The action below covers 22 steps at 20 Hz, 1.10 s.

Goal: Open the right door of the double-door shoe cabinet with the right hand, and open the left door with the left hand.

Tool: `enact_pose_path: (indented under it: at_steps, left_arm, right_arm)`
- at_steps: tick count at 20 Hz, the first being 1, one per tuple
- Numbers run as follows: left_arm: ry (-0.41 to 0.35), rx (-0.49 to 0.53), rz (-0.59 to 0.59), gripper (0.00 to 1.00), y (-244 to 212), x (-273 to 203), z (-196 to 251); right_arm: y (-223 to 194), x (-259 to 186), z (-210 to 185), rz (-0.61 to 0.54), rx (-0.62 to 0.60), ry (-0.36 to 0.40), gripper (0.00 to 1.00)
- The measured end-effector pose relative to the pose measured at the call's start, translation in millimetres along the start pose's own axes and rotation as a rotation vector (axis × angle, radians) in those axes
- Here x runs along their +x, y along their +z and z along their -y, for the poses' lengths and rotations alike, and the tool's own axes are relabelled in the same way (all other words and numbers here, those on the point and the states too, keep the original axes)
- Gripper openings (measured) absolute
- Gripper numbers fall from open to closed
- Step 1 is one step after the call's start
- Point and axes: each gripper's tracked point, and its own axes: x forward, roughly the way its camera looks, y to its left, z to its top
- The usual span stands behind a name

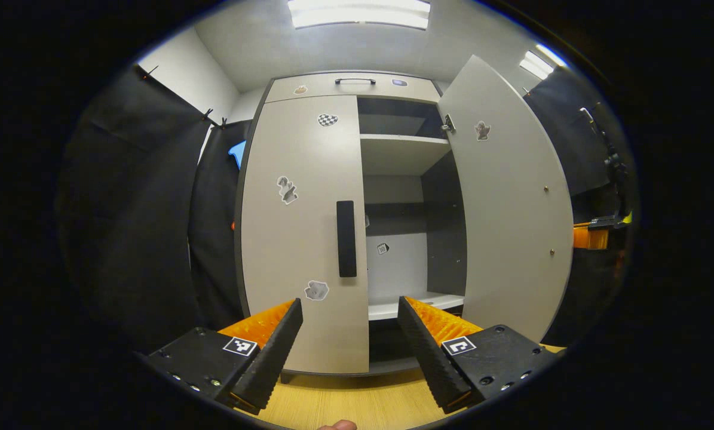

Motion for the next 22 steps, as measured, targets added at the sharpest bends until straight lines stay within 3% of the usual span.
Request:
enact_pose_path:
  at_steps: [5,7,8,11,14,16,18,22]
  left_arm:
    - [0.006,-0.013,0.011,0.96,-2,1,-14]
    - [0.008,-0.027,0.000,0.96,-6,6,-18]
    - [0.007,-0.038,-0.007,0.96,-7,8,-21]
    - [-0.015,-0.075,0.009,0.96,5,21,-24]
    - [-0.076,-0.097,0.045,0.95,34,56,-23]
    - [-0.095,-0.101,0.058,0.95,51,89,-25]
    - [-0.109,-0.110,0.028,0.95,54,117,-21]
    - [-0.094,-0.090,-0.046,0.95,38,157,-13]
  right_arm:
    - [0,-67,-3,0.021,-0.025,-0.068,0.05]
    - [9,-98,-21,0.053,-0.082,-0.054,0.23]
    - [20,-110,-31,0.087,-0.118,-0.053,0.41]
    - [43,-119,-76,0.175,-0.164,0.011,0.54]
    - [35,-100,-127,0.199,-0.085,0.123,0.79]
    - [20,-82,-140,0.168,-0.055,0.131,0.75]
    - [11,-69,-151,0.139,-0.036,0.140,0.80]
    - [-15,-54,-150,0.071,0.021,0.131,0.81]
